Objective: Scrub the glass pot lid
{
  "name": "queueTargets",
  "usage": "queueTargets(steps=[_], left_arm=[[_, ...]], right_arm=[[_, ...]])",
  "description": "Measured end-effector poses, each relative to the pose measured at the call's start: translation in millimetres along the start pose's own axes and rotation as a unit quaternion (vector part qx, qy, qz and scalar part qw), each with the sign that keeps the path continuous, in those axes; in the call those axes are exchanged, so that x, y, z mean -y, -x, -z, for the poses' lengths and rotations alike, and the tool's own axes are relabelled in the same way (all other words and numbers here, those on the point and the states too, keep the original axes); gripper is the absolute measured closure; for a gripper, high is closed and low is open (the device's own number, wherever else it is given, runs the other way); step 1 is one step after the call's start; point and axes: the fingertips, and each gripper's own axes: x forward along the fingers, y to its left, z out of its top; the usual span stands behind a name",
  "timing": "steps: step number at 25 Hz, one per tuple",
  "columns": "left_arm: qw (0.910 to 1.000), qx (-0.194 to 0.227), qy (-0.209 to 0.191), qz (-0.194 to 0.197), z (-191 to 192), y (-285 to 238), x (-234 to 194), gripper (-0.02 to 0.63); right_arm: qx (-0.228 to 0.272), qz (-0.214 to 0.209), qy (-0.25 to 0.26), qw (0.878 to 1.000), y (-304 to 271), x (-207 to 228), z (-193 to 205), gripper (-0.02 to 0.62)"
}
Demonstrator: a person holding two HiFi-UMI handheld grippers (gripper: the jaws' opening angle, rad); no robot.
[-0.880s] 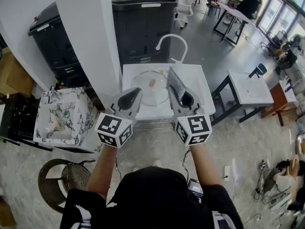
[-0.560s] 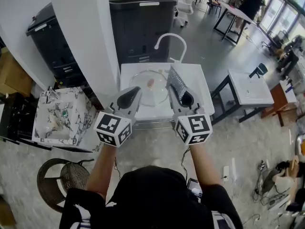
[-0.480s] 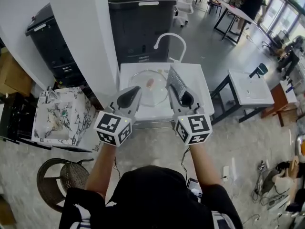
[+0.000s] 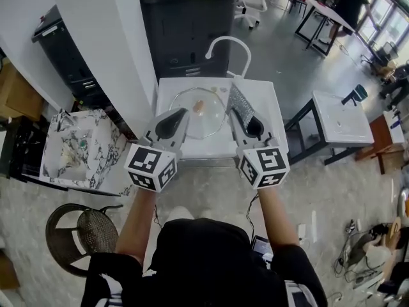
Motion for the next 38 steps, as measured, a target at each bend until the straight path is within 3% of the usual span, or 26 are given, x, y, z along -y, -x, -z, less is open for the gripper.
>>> queueTargets(steps=[4,14,38], left_arm=[[0.9998,-0.003,0.015,-0.012,7,-13,-3,0.592],[0.9999,-0.009,0.003,-0.013,4,-46,-23,0.592],[0.9995,-0.008,0.015,0.028,-6,-157,-154,0.592]], right_arm=[[-0.004,-0.01,-0.006,1.0,-11,10,9,0.529],[-0.002,-0.023,0.005,1.0,-44,20,7,0.529],[-0.008,0.004,0.003,1.0,-209,55,-5,0.529]])
